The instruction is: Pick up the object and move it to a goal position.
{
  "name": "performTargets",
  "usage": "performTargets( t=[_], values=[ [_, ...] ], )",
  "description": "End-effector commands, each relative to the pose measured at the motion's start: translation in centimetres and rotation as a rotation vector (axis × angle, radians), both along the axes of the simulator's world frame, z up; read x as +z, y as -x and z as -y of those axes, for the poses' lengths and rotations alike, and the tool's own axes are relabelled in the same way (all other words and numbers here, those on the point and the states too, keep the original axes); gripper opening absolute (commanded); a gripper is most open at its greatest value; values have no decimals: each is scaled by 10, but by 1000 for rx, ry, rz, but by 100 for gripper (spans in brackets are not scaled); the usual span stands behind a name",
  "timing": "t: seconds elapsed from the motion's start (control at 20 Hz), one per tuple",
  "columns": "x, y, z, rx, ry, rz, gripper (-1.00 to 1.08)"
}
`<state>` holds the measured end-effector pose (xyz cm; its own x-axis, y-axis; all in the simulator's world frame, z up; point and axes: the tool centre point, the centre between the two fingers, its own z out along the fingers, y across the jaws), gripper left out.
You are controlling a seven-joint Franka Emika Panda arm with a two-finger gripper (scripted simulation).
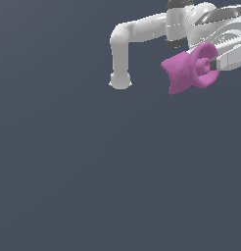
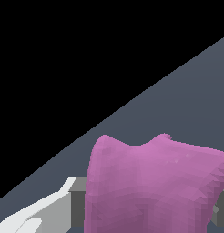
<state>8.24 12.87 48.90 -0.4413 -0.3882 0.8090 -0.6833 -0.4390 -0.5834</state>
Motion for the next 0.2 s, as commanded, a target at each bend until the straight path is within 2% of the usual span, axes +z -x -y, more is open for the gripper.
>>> performTargets(
  t=[0.0, 0.15],
  values=[
    [1, 0, 0, -2, 0, 1, -100],
    [0, 0, 1, 0, -1, -2, -100]
  ],
)
